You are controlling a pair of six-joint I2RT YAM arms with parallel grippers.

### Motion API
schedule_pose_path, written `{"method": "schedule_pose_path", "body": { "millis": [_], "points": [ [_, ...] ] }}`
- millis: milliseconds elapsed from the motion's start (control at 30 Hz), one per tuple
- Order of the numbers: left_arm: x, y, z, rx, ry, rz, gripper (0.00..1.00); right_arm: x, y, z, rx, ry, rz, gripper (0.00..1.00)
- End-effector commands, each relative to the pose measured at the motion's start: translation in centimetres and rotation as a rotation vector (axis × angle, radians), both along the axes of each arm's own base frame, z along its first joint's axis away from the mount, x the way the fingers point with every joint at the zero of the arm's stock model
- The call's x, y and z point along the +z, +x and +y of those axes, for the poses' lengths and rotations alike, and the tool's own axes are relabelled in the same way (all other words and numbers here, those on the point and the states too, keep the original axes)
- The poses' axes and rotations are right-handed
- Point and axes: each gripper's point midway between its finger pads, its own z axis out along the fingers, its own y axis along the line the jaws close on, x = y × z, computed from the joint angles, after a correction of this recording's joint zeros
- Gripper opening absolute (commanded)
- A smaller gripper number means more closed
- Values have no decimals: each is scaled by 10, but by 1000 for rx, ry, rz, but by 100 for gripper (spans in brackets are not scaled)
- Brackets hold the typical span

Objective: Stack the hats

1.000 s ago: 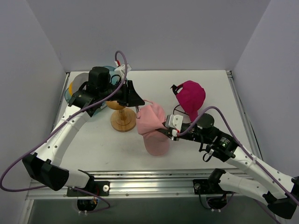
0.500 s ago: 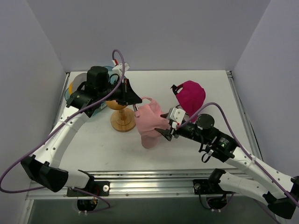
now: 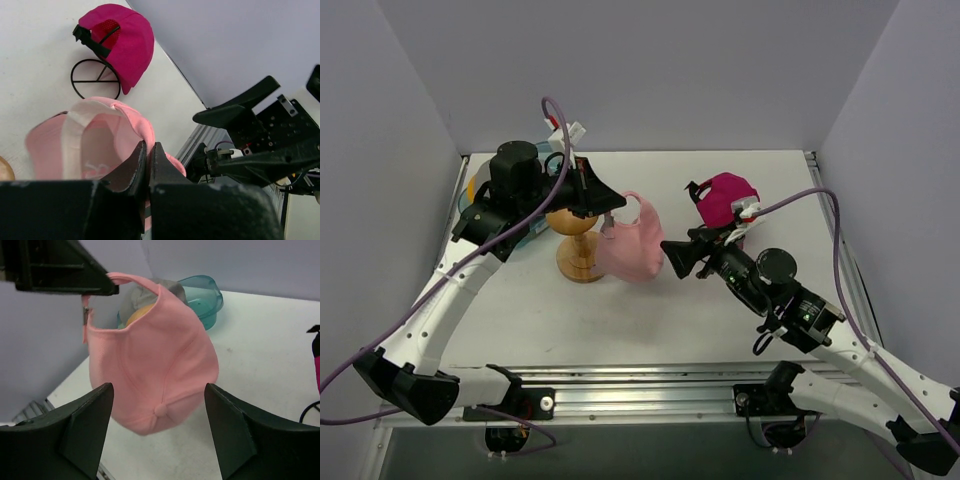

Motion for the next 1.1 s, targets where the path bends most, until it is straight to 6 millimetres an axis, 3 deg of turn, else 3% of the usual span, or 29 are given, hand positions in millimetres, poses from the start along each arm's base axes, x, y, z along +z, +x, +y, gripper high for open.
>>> {"method": "schedule_pose_path", "body": {
  "millis": [0,133,500,833,1067],
  "points": [
    [33,-11,-11,-56,-96,-116,2,26,14,-13,-146,249,89,69],
    [40,-18,-16,-86,-113,-148,2,12,25,-22,-239,308,125,70],
    [46,-34,-38,-167,-112,-241,2,-26,22,-15,-219,404,237,68],
    [40,-27,-51,-134,-62,-275,2,-30,10,-10,-158,520,296,59],
    [35,-13,-54,-71,-12,-286,2,-44,9,-8,-156,502,333,53]
  ]
}}
